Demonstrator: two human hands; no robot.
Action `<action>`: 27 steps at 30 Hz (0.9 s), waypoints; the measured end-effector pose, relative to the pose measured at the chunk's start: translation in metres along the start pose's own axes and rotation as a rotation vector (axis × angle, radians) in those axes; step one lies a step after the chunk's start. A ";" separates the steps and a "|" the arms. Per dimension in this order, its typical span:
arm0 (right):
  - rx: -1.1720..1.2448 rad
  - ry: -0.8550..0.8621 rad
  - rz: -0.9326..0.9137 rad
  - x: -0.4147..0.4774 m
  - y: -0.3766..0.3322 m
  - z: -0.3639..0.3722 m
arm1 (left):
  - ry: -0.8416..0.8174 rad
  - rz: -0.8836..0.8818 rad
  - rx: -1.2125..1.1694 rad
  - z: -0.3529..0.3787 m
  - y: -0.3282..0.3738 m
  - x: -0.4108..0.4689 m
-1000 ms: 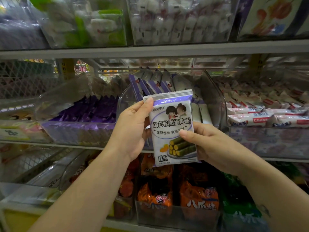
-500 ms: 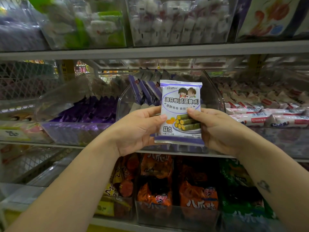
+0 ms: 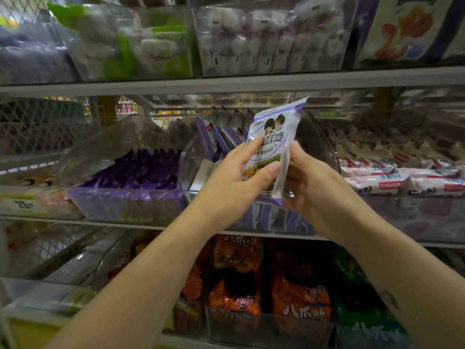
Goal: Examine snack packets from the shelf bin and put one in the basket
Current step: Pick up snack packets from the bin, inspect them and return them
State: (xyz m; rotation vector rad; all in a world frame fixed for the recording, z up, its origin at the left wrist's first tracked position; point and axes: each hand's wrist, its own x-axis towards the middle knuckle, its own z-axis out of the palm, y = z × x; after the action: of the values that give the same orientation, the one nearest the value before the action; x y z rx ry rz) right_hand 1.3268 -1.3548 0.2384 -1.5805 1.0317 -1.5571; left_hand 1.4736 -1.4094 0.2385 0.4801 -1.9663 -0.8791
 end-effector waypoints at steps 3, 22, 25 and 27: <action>0.021 -0.051 0.000 0.002 -0.001 -0.005 | -0.089 -0.046 -0.095 -0.006 0.002 0.001; -0.080 0.023 -0.162 0.005 -0.001 -0.023 | -0.037 -0.085 -0.582 -0.016 -0.008 0.002; -0.248 0.074 -0.227 0.002 -0.001 -0.021 | 0.164 -0.029 -0.398 -0.017 -0.007 0.005; -0.375 0.111 -0.284 -0.001 -0.002 -0.017 | 0.238 0.009 -0.304 -0.018 -0.008 0.006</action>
State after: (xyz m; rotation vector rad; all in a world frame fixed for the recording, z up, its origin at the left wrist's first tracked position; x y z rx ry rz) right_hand 1.3099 -1.3519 0.2403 -1.9846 1.2605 -1.7275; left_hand 1.4860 -1.4256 0.2418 0.3788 -1.5846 -1.0444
